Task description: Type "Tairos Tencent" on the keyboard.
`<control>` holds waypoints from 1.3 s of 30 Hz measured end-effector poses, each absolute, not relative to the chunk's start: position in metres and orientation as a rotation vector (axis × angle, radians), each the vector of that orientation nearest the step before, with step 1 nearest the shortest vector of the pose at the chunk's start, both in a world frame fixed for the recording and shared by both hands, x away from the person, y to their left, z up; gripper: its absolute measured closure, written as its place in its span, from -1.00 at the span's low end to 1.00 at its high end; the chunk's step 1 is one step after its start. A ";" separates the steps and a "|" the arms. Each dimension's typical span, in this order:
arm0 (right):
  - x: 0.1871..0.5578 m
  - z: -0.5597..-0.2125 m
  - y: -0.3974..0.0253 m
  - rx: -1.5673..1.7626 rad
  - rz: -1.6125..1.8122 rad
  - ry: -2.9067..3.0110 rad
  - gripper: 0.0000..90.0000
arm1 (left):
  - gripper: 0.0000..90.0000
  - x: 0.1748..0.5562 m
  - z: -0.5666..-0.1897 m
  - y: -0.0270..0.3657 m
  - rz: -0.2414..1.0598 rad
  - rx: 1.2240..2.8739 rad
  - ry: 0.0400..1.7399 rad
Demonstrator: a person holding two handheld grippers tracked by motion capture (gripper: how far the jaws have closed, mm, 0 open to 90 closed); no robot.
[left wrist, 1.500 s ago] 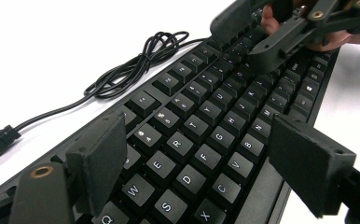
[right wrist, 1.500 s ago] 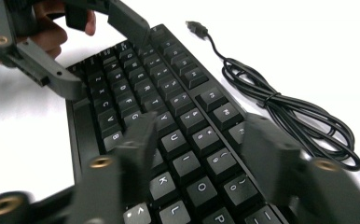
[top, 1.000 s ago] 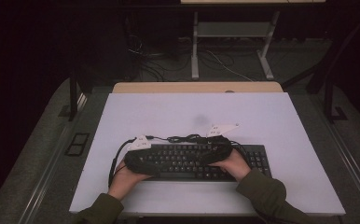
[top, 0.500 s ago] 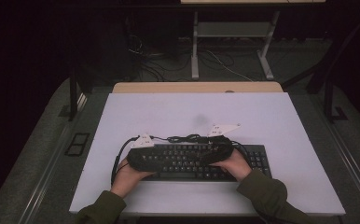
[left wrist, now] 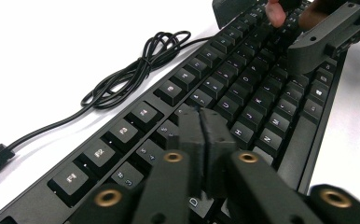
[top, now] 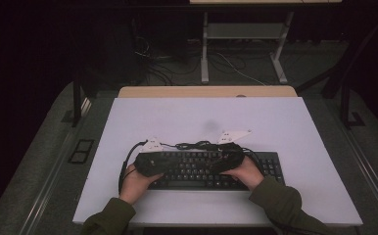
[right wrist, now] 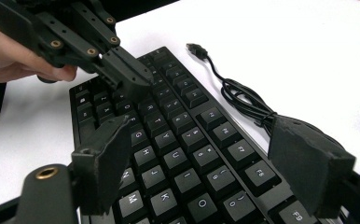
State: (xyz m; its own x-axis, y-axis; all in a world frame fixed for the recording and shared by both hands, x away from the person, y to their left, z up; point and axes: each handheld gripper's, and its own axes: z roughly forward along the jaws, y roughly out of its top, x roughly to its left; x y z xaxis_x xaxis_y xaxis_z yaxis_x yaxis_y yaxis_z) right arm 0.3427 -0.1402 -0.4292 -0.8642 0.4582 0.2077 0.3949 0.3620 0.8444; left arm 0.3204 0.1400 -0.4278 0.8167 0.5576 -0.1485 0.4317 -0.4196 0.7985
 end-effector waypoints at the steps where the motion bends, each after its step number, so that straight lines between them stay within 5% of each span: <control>1: 0.343 -0.429 -0.140 0.796 1.548 2.541 -0.54 | 0.98 0.320 -0.428 0.140 0.174 2.079 0.729; 39: 0.339 -0.428 -0.134 0.745 1.553 2.570 -0.55 | 0.98 0.322 -0.438 0.134 0.177 2.145 0.753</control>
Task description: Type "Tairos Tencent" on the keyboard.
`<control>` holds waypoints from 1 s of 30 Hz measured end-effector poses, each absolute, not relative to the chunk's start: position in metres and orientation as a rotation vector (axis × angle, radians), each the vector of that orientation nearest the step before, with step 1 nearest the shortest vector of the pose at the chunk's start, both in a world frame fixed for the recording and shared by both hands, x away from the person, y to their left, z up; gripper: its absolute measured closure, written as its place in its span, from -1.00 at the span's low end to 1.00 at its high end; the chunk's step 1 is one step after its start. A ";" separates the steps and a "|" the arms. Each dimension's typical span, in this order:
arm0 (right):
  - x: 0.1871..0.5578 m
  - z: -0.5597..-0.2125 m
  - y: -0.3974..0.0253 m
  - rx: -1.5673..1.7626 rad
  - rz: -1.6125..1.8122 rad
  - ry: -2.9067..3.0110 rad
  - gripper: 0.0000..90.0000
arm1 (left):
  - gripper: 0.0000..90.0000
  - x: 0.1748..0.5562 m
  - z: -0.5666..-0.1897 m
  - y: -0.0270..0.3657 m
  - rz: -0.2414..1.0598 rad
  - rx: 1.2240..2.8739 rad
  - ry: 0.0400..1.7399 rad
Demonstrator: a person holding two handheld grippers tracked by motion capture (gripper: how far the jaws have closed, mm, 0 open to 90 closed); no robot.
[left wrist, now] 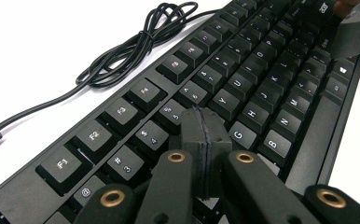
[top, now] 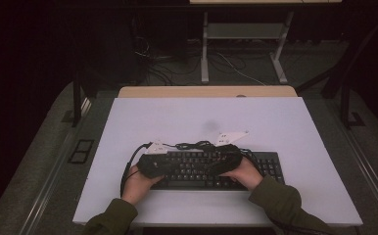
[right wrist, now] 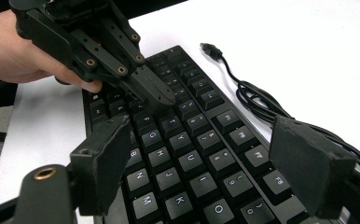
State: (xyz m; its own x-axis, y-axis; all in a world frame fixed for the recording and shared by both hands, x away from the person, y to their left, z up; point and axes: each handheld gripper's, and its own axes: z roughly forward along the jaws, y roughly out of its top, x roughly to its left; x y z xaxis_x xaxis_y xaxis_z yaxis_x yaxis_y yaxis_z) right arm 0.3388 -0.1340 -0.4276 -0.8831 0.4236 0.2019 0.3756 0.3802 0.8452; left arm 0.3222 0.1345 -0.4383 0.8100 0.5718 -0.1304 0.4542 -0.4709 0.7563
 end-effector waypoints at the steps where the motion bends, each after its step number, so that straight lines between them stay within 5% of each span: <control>1: 0.339 -0.428 -0.134 0.746 1.554 2.570 -0.55 | 0.98 0.322 -0.439 0.134 0.176 2.133 0.761; 16: 0.340 -0.428 -0.135 0.744 1.564 2.567 -0.55 | 0.98 0.319 -0.432 0.140 0.183 2.101 0.742; 30: 0.341 -0.427 -0.134 0.743 1.559 2.568 -0.55 | 0.35 0.311 -0.426 0.147 0.180 2.058 0.735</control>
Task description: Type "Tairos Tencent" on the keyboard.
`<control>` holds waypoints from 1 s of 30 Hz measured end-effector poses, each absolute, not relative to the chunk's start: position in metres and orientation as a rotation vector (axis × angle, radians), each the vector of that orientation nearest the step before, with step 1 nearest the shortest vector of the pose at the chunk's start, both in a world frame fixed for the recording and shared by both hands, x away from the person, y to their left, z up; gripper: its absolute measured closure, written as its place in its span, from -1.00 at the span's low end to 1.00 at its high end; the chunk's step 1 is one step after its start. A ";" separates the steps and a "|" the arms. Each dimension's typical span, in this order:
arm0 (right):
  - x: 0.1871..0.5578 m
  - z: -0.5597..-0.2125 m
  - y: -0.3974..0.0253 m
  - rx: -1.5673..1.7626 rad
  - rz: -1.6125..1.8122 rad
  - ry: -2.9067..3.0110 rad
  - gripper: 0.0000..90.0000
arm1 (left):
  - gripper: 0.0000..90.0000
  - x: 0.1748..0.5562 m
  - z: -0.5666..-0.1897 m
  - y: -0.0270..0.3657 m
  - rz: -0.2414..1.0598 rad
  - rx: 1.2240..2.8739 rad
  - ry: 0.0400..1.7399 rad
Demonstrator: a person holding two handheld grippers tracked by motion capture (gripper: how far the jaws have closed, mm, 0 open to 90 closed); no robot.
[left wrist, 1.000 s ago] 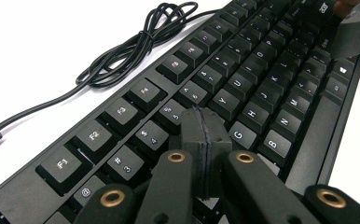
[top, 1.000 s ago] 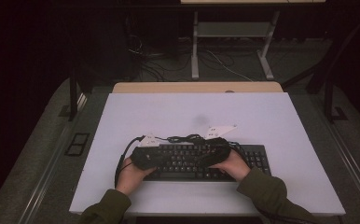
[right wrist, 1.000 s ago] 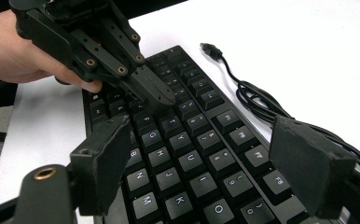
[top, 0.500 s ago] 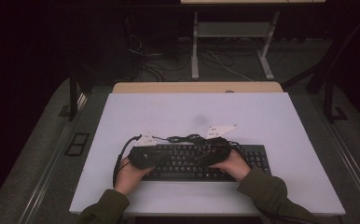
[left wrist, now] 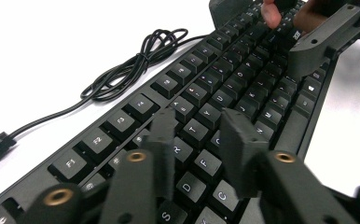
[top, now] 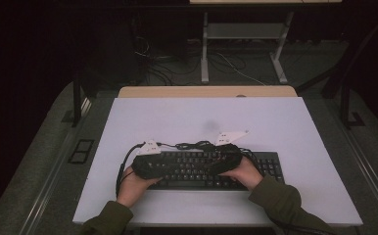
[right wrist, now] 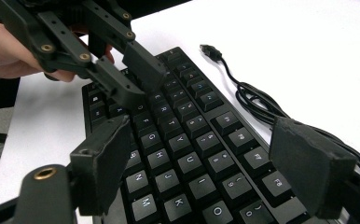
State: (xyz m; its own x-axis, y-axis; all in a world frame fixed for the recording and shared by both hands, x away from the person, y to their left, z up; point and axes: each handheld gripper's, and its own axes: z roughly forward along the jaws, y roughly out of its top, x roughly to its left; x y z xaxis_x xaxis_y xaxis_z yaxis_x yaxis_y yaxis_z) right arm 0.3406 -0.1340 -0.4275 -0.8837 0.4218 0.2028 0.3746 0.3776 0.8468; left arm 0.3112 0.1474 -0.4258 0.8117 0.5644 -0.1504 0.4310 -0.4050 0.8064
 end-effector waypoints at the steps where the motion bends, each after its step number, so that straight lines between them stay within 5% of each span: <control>1: 0.341 -0.427 -0.134 0.742 1.558 2.566 -0.55 | 0.29 0.310 -0.426 0.148 0.184 2.052 0.738; 12: 0.342 -0.427 -0.136 0.743 1.583 2.560 -0.60 | -0.30 0.303 -0.427 0.160 0.230 2.025 0.773; 30: 0.348 -0.425 -0.142 0.742 1.544 2.602 -0.68 | -0.39 0.302 -0.432 0.162 0.210 2.039 0.788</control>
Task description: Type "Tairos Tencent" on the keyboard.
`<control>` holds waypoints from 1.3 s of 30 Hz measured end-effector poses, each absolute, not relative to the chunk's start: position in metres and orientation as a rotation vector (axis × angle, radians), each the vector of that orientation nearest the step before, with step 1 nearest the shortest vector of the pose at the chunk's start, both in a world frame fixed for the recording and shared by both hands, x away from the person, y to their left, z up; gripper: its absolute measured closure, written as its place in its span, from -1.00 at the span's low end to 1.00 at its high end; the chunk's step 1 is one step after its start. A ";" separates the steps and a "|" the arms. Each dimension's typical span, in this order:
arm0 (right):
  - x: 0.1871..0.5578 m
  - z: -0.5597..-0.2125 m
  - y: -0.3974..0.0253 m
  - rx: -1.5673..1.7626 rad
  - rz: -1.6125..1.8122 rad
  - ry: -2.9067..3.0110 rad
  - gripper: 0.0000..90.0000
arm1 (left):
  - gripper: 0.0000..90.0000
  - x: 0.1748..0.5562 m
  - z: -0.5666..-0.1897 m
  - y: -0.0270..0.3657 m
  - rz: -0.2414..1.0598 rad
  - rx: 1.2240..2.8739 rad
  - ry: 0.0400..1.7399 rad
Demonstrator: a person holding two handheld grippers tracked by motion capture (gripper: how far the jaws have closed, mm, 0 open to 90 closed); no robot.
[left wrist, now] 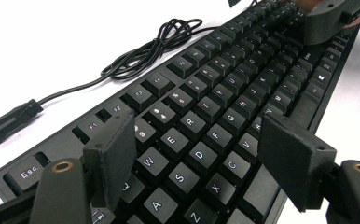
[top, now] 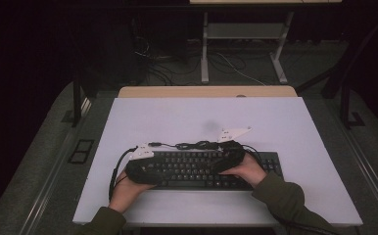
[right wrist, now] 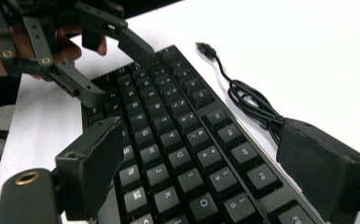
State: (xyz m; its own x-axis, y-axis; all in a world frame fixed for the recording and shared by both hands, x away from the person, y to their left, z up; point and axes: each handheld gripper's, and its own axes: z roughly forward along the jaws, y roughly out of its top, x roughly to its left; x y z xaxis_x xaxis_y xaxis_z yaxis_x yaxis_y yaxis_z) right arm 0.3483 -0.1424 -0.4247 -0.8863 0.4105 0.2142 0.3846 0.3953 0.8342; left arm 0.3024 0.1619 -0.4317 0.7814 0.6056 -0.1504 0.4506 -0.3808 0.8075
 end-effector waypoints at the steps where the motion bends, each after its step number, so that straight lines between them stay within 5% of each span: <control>1: 0.349 -0.425 -0.143 0.734 1.542 2.616 -0.67 | -0.39 0.303 -0.432 0.162 0.210 2.039 0.787; 24: 0.351 -0.428 -0.148 0.684 1.398 2.742 0.68 | -0.47 0.303 -0.432 0.162 0.218 2.039 0.785; 39: 0.350 -0.432 -0.143 0.649 1.321 2.786 0.99 | -0.54 0.304 -0.432 0.161 0.223 2.037 0.787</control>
State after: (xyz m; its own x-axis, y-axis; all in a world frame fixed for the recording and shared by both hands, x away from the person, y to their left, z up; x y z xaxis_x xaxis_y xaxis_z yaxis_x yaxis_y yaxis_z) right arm 0.3497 -0.1426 -0.4321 -0.9152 0.3604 0.1806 0.3679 0.5637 0.7396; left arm 0.3036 0.1613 -0.4324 0.7799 0.6097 -0.1417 0.4449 -0.3806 0.8107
